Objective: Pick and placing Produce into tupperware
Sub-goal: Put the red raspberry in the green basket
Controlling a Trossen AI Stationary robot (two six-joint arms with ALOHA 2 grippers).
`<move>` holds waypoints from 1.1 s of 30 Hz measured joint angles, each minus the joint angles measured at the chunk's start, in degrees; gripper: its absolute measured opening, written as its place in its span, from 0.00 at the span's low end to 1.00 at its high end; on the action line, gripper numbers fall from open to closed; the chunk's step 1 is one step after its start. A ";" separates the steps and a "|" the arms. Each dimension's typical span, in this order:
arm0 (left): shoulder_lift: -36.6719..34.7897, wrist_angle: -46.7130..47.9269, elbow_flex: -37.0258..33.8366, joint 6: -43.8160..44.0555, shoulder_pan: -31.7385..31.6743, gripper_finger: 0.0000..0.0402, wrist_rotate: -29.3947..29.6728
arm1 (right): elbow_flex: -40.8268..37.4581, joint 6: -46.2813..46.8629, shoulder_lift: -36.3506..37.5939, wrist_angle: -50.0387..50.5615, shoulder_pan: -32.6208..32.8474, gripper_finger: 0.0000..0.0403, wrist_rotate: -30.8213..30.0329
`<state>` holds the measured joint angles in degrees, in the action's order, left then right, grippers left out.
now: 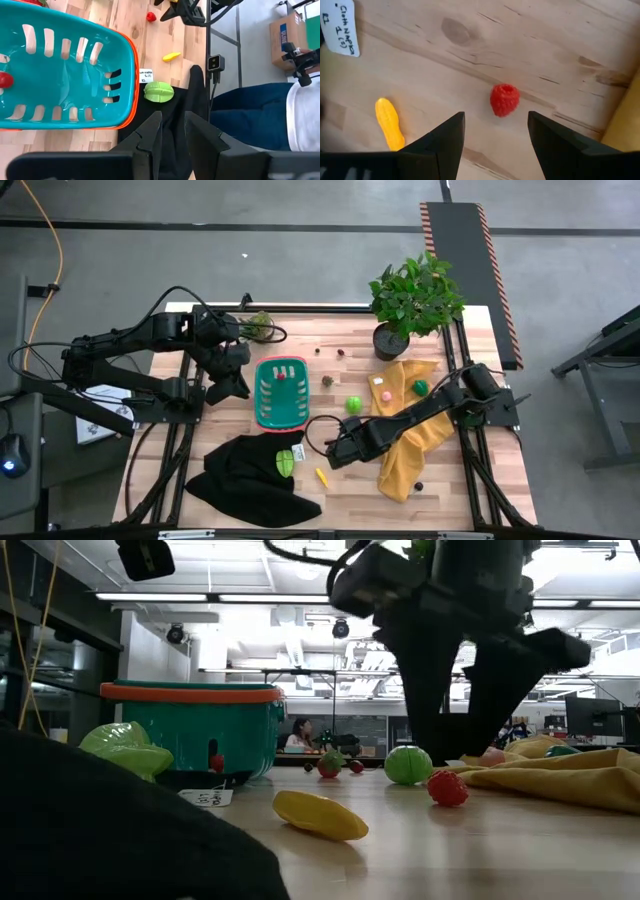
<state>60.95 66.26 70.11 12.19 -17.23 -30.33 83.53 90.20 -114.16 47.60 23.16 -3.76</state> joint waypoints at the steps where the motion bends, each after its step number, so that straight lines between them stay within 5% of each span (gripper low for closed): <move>1: 0.00 0.00 0.00 0.00 0.00 0.18 0.00 | 0.00 -0.01 -0.25 -0.20 -0.16 0.52 0.11; 33: 0.00 -0.07 0.00 -0.15 0.00 0.18 0.41 | -0.02 -0.11 -3.01 -0.56 -1.75 0.52 2.84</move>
<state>60.95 66.19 70.11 12.03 -17.23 -29.91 83.50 90.08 -117.16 47.04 21.41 -0.92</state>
